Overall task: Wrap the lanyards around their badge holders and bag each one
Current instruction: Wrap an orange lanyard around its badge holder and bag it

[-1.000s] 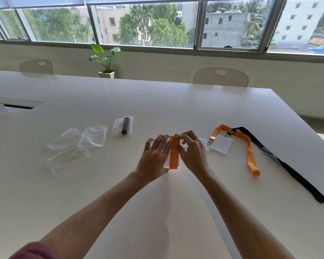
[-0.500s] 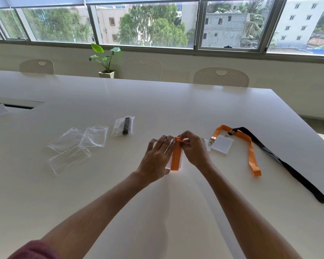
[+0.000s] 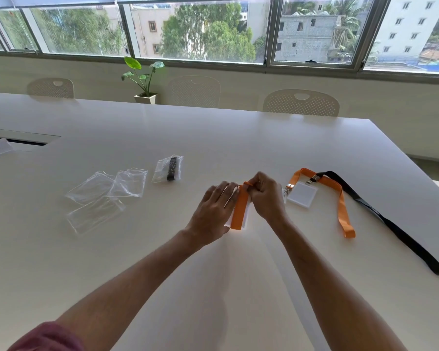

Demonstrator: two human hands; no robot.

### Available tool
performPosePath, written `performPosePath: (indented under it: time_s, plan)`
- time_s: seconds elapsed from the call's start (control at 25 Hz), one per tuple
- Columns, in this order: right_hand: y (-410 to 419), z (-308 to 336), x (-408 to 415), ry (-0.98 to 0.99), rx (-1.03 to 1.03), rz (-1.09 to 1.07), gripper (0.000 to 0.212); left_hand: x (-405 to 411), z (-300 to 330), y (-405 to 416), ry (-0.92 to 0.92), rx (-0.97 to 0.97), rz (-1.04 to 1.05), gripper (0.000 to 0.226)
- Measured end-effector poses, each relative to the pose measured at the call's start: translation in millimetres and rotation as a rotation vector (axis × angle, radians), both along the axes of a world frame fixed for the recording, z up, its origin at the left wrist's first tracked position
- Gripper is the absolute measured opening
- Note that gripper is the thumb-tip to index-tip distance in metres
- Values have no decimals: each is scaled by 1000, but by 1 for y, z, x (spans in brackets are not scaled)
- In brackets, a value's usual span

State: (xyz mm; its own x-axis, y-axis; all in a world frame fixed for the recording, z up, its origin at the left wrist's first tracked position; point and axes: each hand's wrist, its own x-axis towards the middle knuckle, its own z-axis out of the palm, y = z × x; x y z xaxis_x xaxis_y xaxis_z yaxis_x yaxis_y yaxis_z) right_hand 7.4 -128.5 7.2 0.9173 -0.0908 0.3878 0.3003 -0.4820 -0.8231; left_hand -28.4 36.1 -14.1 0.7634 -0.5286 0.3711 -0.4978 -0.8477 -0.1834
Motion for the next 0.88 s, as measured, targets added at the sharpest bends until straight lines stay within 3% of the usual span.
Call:
performPosePath:
  time_s: [0.16,0.36,0.48,0.88]
  plan:
    - [3,7,3,69,20,50,13,0,-3,3,25,-10,-3,113]
    - [8,1,2,-150,-214,21,9,4,-2,6,37,-7,6,111]
    - [7,-3,4,-183,-345,59,16,5,-2,13,39,7,1,109]
    - [14,27,24,122,-462,371,11,7,-2,41,-17,95,-39,106]
